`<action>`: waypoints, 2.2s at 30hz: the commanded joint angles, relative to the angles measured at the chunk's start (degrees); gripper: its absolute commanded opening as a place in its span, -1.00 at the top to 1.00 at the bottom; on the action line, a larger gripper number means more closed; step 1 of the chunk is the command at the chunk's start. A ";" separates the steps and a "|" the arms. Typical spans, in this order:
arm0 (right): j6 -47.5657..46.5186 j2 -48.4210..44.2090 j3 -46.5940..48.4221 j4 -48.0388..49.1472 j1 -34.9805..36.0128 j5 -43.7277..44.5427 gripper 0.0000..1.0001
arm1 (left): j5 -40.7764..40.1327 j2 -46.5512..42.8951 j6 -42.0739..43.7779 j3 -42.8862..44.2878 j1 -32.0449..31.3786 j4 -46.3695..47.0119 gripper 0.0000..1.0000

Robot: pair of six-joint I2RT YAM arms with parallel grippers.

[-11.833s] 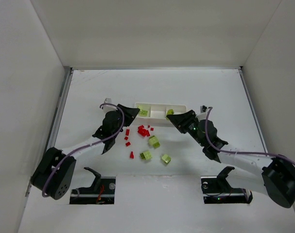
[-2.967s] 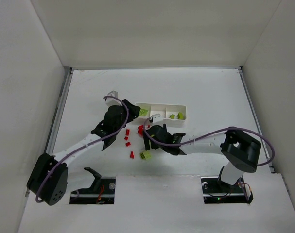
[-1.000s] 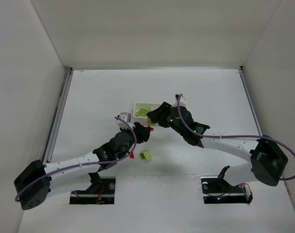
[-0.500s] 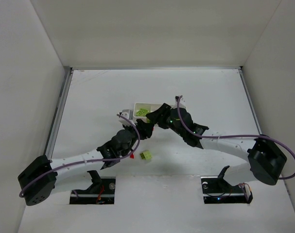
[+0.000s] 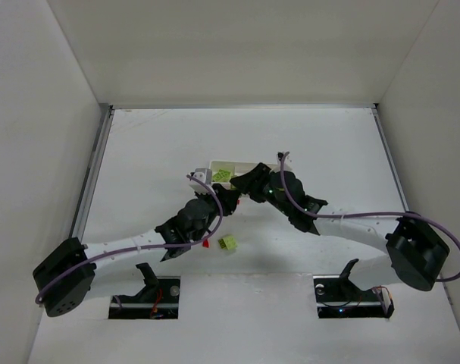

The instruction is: Sort the legos into containers by color

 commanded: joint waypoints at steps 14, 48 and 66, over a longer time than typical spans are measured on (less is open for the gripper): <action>0.38 -7.26 -3.26 5.90 -3.33 -3.44 0.25 | 3.50 -6.09 1.63 0.78 4.50 -1.12 0.66; -11.74 25.68 29.06 -14.13 -7.38 -4.33 0.18 | 4.12 -22.53 -2.23 -4.94 15.84 -14.40 0.64; -12.45 29.31 35.24 -16.34 -7.12 -2.21 -0.42 | 4.65 -20.25 -3.03 -3.97 15.06 -13.79 0.63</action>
